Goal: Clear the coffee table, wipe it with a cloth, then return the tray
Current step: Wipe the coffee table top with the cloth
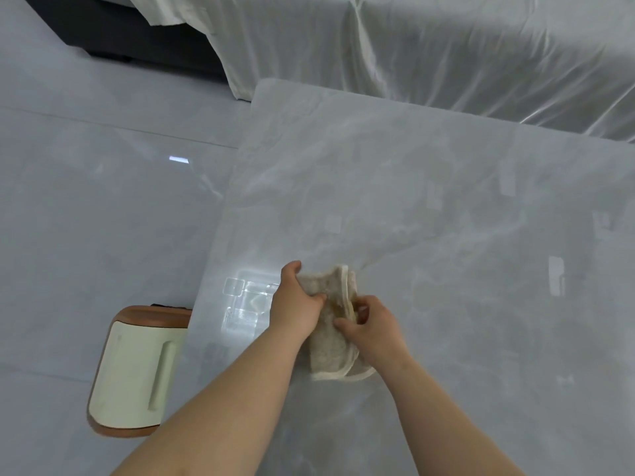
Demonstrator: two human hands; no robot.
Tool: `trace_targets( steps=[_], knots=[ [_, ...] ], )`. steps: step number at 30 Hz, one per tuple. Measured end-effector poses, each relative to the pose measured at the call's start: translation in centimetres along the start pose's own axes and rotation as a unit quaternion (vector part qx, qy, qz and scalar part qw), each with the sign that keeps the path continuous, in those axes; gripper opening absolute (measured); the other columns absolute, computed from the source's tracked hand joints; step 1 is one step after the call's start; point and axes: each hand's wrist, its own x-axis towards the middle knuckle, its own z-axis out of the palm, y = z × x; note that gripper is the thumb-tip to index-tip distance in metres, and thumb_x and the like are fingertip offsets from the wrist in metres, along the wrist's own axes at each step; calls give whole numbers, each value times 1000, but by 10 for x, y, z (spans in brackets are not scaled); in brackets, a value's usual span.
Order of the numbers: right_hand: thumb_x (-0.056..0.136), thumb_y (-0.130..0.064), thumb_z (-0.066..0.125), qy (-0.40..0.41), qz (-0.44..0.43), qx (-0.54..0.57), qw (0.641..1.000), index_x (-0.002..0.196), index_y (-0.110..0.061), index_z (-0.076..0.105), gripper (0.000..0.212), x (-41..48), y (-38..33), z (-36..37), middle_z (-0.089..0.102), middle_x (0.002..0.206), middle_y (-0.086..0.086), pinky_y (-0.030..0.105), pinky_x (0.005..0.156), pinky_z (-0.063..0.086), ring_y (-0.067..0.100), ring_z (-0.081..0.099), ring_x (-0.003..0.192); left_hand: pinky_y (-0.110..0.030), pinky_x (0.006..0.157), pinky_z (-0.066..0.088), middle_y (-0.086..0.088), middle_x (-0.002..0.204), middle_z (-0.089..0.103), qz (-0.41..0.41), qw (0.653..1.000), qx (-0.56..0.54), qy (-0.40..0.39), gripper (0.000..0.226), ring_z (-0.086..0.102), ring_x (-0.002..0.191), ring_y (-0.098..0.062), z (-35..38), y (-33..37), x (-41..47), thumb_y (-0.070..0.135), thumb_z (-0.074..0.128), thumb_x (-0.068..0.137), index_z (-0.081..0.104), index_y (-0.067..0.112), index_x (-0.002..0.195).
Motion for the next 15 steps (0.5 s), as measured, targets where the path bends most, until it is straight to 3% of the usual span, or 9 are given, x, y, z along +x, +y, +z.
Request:
trace_targets(
  steps=[3, 5, 8, 11, 13, 15],
  knots=[
    [77, -27, 67, -32, 3, 61, 998, 83, -23, 57, 13, -14, 5, 12, 55, 73, -10, 28, 70, 46, 15, 57, 77, -18, 68, 37, 2, 112, 50, 30, 1000, -2, 5, 60, 51, 92, -17, -11, -11, -9, 9, 64, 75, 36, 21, 127],
    [76, -29, 68, -52, -4, 90, 995, 69, -30, 51, 18, -29, 3, 24, 53, 67, -13, 25, 64, 45, 11, 55, 68, -15, 63, 36, 5, 105, 50, 56, 998, -5, 19, 57, 50, 87, -14, -28, -23, -20, 8, 66, 74, 39, 22, 122],
    [77, -33, 66, -54, -6, 75, 996, 86, -23, 58, 15, -56, -5, 52, 52, 67, -15, 24, 65, 43, 13, 57, 73, -22, 70, 37, 5, 96, 51, 78, 995, 14, 53, 54, 50, 84, -15, -56, -45, -40, 7, 68, 73, 42, 21, 118],
    [80, -37, 60, -50, -4, 51, 997, 100, -19, 52, 28, -85, -15, 90, 55, 79, -9, 25, 69, 45, 19, 62, 88, -11, 61, 35, 6, 92, 50, 92, 992, 35, 81, 49, 50, 78, -11, -82, -69, -58, 6, 68, 73, 44, 21, 113],
    [82, -39, 58, -47, 3, 36, 998, 97, -21, 45, 27, -101, -20, 113, 57, 85, -6, 27, 72, 47, 20, 62, 91, -11, 64, 35, 5, 100, 48, 99, 989, 58, 88, 48, 50, 85, -13, -96, -85, -65, 6, 68, 73, 43, 19, 112],
    [83, -39, 56, -40, 6, 16, 999, 109, -21, 39, 35, -111, -18, 130, 60, 105, -2, 29, 79, 48, 20, 60, 101, -21, 72, 40, 0, 114, 46, 95, 987, 89, 89, 53, 50, 94, -18, -107, -98, -72, 6, 68, 73, 41, 17, 117]
  ],
)
